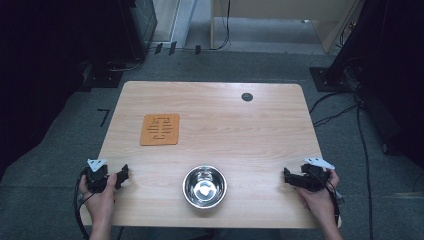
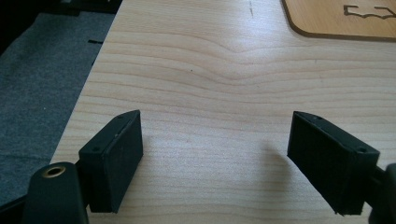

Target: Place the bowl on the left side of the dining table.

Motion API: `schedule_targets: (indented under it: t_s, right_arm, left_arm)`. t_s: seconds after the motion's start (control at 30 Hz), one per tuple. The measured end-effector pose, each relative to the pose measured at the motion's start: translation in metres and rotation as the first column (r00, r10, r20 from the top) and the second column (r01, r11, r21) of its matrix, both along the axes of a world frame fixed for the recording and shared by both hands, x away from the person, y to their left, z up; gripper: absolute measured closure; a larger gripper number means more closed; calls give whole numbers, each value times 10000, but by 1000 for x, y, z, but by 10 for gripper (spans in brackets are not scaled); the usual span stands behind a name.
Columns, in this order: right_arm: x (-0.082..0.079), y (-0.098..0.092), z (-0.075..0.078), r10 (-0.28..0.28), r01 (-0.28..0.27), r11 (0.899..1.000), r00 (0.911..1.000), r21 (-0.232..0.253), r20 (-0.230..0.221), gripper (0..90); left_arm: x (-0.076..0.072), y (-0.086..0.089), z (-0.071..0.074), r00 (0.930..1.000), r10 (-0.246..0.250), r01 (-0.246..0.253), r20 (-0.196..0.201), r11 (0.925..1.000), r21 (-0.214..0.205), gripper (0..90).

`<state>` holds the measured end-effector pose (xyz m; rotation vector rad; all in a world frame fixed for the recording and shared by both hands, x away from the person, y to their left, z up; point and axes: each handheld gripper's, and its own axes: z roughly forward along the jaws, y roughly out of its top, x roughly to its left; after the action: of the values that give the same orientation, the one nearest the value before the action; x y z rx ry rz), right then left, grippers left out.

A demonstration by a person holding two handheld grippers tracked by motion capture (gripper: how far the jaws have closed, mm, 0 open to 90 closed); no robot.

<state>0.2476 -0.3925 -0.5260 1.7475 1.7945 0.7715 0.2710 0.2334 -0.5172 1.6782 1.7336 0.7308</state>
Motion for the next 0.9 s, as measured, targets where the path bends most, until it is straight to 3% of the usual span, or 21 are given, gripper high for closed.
schedule_targets:
  t_s: [0.13,0.37,0.53,0.6,0.67,0.9]
  right_arm:
    - [0,0,0,2,-2,10000,10000,0,-1,0]
    - [0,0,0,2,-2,10000,10000,0,1,0]
    - [0,0,0,1,-1,10000,10000,0,-1,0]
    - [0,0,0,30,-30,10000,10000,0,10,0]
    - [0,0,0,30,-30,10000,10000,-1,9,0]
    - [0,0,0,25,-25,10000,10000,1,4,0]
  left_arm:
    - [0,-2,0,10000,10,-9,-59,9998,189,177]
    - [-1,4,4,9995,302,-301,18,9993,-209,217]
    - [-3,-2,10,9989,321,-312,329,9991,-293,202]
    - [-3,-3,11,9987,330,-312,385,9985,-453,200]
    - [-4,-6,17,9981,254,-204,564,9959,-880,200]
    - [-10,-23,33,9940,-16,119,1092,9955,-935,198]
